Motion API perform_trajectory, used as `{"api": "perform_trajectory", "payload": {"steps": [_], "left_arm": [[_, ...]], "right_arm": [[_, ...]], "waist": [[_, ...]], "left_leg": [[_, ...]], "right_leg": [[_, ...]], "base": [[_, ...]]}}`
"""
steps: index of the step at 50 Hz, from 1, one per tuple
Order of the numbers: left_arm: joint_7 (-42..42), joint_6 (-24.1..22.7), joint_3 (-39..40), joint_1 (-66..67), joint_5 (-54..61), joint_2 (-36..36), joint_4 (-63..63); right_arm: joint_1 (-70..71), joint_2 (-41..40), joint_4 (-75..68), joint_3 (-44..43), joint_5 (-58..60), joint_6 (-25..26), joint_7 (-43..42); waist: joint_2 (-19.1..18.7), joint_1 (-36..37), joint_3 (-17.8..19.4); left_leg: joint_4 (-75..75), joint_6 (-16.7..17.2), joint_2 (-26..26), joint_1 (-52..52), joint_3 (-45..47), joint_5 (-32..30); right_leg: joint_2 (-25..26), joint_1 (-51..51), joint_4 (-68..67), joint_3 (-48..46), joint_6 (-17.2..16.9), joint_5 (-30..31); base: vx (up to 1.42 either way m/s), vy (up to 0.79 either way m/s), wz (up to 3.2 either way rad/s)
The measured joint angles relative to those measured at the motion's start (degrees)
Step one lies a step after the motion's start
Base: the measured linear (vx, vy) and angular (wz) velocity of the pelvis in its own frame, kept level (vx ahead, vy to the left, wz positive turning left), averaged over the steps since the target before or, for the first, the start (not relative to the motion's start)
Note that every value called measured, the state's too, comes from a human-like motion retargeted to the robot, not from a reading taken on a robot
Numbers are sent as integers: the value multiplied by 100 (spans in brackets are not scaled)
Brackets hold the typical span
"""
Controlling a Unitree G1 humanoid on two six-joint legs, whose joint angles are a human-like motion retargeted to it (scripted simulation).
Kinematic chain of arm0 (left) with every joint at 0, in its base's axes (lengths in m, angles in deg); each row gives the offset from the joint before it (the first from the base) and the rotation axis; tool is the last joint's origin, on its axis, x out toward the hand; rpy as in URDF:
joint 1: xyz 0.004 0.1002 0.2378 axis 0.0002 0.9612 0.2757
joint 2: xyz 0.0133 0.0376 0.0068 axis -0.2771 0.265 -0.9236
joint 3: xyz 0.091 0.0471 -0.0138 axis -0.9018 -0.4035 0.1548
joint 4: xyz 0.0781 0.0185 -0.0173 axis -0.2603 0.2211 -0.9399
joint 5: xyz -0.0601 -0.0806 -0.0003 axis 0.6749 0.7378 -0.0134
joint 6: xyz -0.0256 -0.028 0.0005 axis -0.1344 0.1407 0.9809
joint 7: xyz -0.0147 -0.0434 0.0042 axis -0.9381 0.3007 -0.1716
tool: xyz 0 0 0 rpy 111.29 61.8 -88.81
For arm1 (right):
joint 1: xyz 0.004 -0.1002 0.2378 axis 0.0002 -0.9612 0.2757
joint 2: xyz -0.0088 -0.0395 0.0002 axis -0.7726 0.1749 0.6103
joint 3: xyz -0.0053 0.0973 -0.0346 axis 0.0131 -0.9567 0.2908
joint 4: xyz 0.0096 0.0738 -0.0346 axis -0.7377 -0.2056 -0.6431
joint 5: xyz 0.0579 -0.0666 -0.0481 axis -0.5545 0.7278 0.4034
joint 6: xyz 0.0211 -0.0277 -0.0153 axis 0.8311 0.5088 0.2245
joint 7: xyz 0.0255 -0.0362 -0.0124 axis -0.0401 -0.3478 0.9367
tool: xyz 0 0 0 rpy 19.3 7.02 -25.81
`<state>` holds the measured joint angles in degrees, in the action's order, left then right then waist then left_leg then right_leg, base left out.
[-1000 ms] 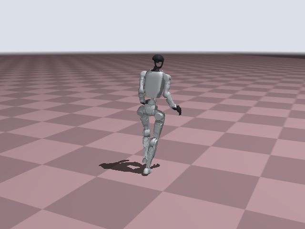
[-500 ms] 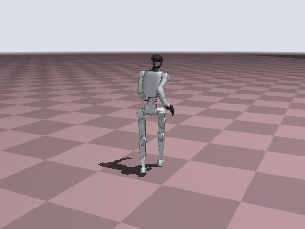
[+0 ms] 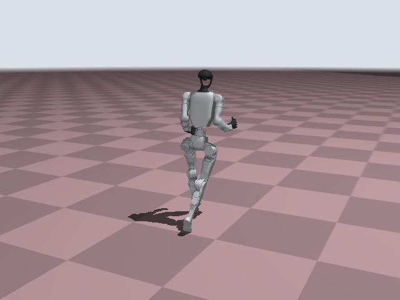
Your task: Walk run
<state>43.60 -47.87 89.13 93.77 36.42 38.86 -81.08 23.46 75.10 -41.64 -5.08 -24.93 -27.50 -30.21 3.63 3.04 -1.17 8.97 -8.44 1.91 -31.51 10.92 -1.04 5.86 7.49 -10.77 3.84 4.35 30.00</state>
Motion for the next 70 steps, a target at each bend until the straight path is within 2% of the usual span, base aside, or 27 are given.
{"api": "perform_trajectory", "payload": {"steps": [2, 3, 5, 6, 10, 17, 20, 22, 23, 25, 27, 28, 31, 34, 38, 40, 43, 44, 47, 49, 52, 57, 60, 63, 65, 67, 70], "left_arm": [[175, 11, -88, -38, -22, -88, 108], [292, -14, -212, -20, -8, -123, 141], [307, -32, 15, -365, 129, -171, 94], [308, 44, -40, -524, 182, -186, 43], [446, 21, -217, -922, 447, -229, -21], [136, -132, -311, -748, 1008, -108, -16], [75, -116, -221, -659, 1046, -118, -16], [75, -119, -187, -624, 970, -143, 29], [69, -118, -132, -609, 916, -167, 60], [-11, -208, -38, -413, 733, -161, 10], [-10, -286, -63, -422, 572, 47, -143], [125, -285, -85, -412, 509, 179, -192], [244, -382, -146, -180, 445, 420, -177], [-22, -438, -55, 103, 345, 369, -150], [-189, -383, 77, 163, 228, 112, -270], [-155, -382, 104, 66, 172, 8, -318], [41, -300, 75, -88, 147, -70, -159], [95, -256, 33, -74, 173, -101, -86], [-38, -165, 252, -374, 436, -100, -89], [-58, -27, 265, -717, 596, -51, -149], [264, -135, -44, -874, 641, -62, -73], [282, -146, -252, -810, 850, -11, 66], [127, -148, -348, -692, 975, -70, 126], [-24, -123, -337, -673, 1030, -214, 168], [-154, -109, -262, -617, 972, -305, 215], [-428, -244, -64, -378, 819, -293, 113], [-467, -315, 106, -216, 782, 111, -195]], "right_arm": [[-277, -70, -299, 106, 250, -48, -87], [-466, -142, -544, 137, 416, -116, -126], [-670, -249, -1098, 305, 575, -232, -90], [-827, -320, -1317, 384, 577, -255, -3], [-1645, -404, -1694, 346, 433, -350, 530], [-2302, -455, -1592, -332, 27, -545, 506], [-2086, -514, -1366, -470, 98, -400, 555], [-1782, -527, -1143, -500, 241, -264, 407], [-1568, -523, -1055, -483, 345, -169, 283], [-1243, -589, -1005, -338, 505, -49, 60], [-622, -627, -1063, -606, 219, 106, 279], [-358, -614, -1034, -495, -83, 220, 471], [176, -419, -722, -151, -1104, 287, 884], [400, -160, -383, -8, -1495, 146, 1008], [285, 142, -24, 76, -1060, 135, 1145], [167, 185, 45, 32, -669, 195, 1155], [20, 138, -111, 146, -218, 219, 1019], [-90, 50, -249, 203, -28, 193, 971], [-403, -223, -828, 286, 383, 73, 936], [-711, -296, -995, 428, 375, 31, 907], [-1376, -338, -1101, 248, 279, -118, 1076], [-2023, -365, -1191, -58, 147, -333, 1049], [-1996, -447, -1157, -218, 9, -364, 942], [-1591, -520, -1018, -364, 48, -278, 751], [-1268, -533, -935, -357, 126, -231, 503], [-954, -539, -1026, -205, 109, -200, 217], [-70, -483, -1220, -309, -380, -122, 457]], "waist": [[203, -333, 8], [258, -446, 31], [151, -681, 140], [-133, -614, 92], [-659, -701, 50], [-1033, -1790, 3], [-1144, -1876, -77], [-1109, -1846, -108], [-1140, -1797, -133], [-1309, -1601, -190], [-1009, -1718, -313], [-865, -1649, -371], [-654, -1210, -384], [-393, -713, -318], [-125, 47, -254], [-56, 445, -157], [153, 282, -23], [217, 83, -51], [-42, -416, -105], [-359, -337, -167], [-622, -291, -268], [-816, -840, -349], [-826, -1248, -350], [-739, -1436, -282], [-595, -1525, -289], [-646, -1339, -271], [-518, -1119, -315]], "left_leg": [[776, -385, 485, 235, 46, 479], [1315, -259, 564, 295, -109, 760], [1977, 71, 480, 348, -506, 1235], [1983, 149, 60, 553, -368, 1404], [1668, 525, -526, 1436, -145, 1549], [243, 1194, -205, 3186, -201, -971], [131, 1814, -231, 3787, -13, -2144], [759, 2344, 59, 3792, -328, -2816], [1717, 2344, 161, 3453, -195, -2876], [3571, 2344, -179, 3002, 1, -2896], [4149, 2313, 410, 2421, -790, -2706], [4591, 2220, 347, 2030, -683, -2293], [4754, 1374, 397, 1022, -595, -1261], [3729, 717, 34, 384, -212, -497], [1001, 42, 288, 150, 137, 101], [-70, 440, 601, 177, -336, 360], [19, -483, 564, 429, 668, 4], [515, -656, 744, 489, 486, 265], [2046, -232, 1088, 261, -1318, 1149], [2330, -184, 109, 641, -392, 1609], [1808, 45, 8, 1452, -652, 1646], [687, 509, -61, 2636, -596, 107], [388, 720, -32, 3314, -598, -992], [723, 1177, -181, 3828, -377, -1968], [1764, 1587, -76, 3686, -611, -2613], [3426, 1500, -333, 3187, -441, -2810], [4845, 1192, -284, 2157, -514, -1868]], "right_leg": [[-98, -286, -1716, -184, -442, 0], [-175, -392, -2560, -554, -461, 0], [-219, -778, -3514, -842, -399, 0], [57, -1029, -3538, -917, -161, -193], [628, -2223, -3689, -748, 137, -1529], [31, -3390, -466, -359, -393, -2731], [-94, -3357, 734, -143, -273, -3079], [-191, -3440, 268, -279, 397, -2303], [-311, -3593, -354, -671, 726, -2616], [658, -3454, -1368, 451, 1065, -3623], [-36, -3312, -1638, 67, 1008, -3828], [-29, -3070, -1545, 140, 1051, -3903], [97, -2323, -1078, 401, 1065, -3664], [187, -1453, -344, 246, 990, -2678], [162, -474, 263, 138, 295, -958], [131, -50, 257, 41, -279, -246], [100, -22, -1277, -67, -1384, 0], [264, -138, -1989, -114, -1616, 0], [1023, -700, -3265, -87, -1658, -143], [1059, -1297, -3757, -182, -1231, -995], [670, -2175, -3766, -464, -438, -2156], [-336, -3071, -1691, -816, -282, -2910], [-395, -3165, -37, -147, -239, -3345], [-609, -2995, 498, 129, -365, -2880], [-660, -2850, 31, -187, -84, -2768], [-78, -2624, -610, 74, 299, -3208], [-88, -2224, -649, 82, 266, -3489]], "base": [[195, -18, 81], [195, -14, 50], [129, -19, -21], [125, -28, -49], [144, -31, -12], [137, -25, 70], [125, -24, -23], [154, -15, -51], [183, -21, -73], [177, -48, -56], [146, -60, 71], [146, -63, -14], [119, -38, -91], [147, -55, -88], [144, -33, -105], [123, -27, -91], [159, -35, 38], [186, -44, 133], [168, -34, 65], [122, -27, -39], [120, -28, 1], [123, -27, 66], [124, -35, 87], [127, -49, 51], [122, -56, 31], [151, -77, -26], [111, -35, -23]]}}
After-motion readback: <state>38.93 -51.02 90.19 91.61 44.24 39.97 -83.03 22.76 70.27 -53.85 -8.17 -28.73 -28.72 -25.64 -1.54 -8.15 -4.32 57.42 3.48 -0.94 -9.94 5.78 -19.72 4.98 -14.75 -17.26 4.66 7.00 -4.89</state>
